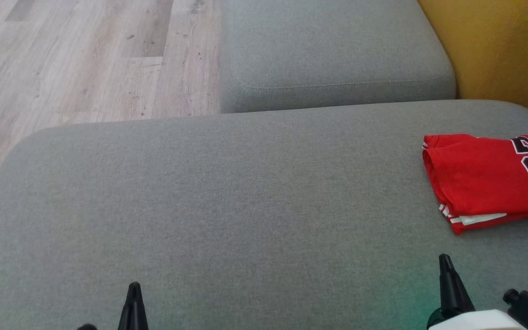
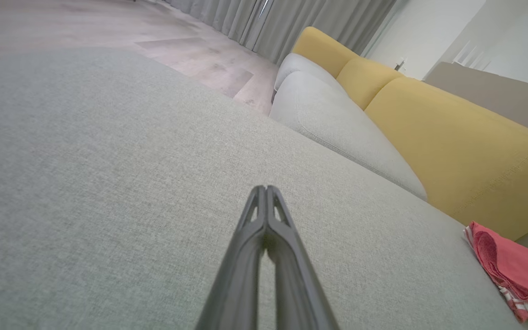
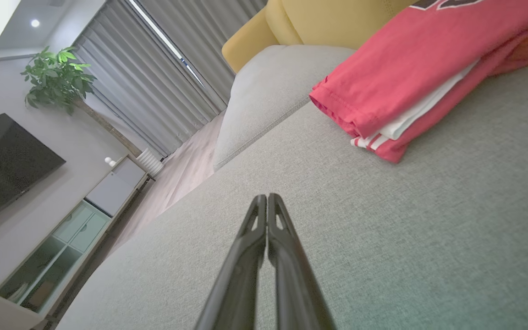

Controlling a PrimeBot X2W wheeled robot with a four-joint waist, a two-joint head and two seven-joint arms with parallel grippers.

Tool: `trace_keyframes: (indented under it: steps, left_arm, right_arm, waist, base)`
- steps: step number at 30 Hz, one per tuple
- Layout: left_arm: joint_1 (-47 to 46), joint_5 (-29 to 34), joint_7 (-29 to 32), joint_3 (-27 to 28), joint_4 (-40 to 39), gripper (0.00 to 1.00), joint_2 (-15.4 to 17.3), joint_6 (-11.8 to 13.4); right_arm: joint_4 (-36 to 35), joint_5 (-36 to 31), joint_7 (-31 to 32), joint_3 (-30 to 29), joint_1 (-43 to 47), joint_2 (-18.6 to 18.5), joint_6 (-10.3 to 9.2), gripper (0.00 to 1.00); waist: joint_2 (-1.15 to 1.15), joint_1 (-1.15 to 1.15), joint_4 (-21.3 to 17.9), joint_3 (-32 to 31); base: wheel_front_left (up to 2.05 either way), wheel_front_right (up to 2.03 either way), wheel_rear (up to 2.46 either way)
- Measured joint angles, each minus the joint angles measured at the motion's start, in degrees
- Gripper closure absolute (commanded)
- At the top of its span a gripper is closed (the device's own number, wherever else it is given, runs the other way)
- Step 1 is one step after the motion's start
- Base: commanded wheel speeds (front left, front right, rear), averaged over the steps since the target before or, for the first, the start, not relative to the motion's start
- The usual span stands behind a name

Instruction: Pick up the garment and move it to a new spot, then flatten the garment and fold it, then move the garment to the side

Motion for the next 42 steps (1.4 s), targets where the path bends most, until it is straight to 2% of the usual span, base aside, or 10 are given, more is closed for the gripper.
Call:
trace_keyframes:
  steps: [42]
  left_arm:
    - [-7.1,-28.4,6.2,5.8,2.8,1.0,0.2,-4.4]
  right_arm:
    - [0.1,26.2,6.4,-4.2,-5.6,0.0,0.0,1.0]
  waist:
    - [0.0,-0.01,-0.8,3.0]
  base:
    - [0.0,0.0,0.0]
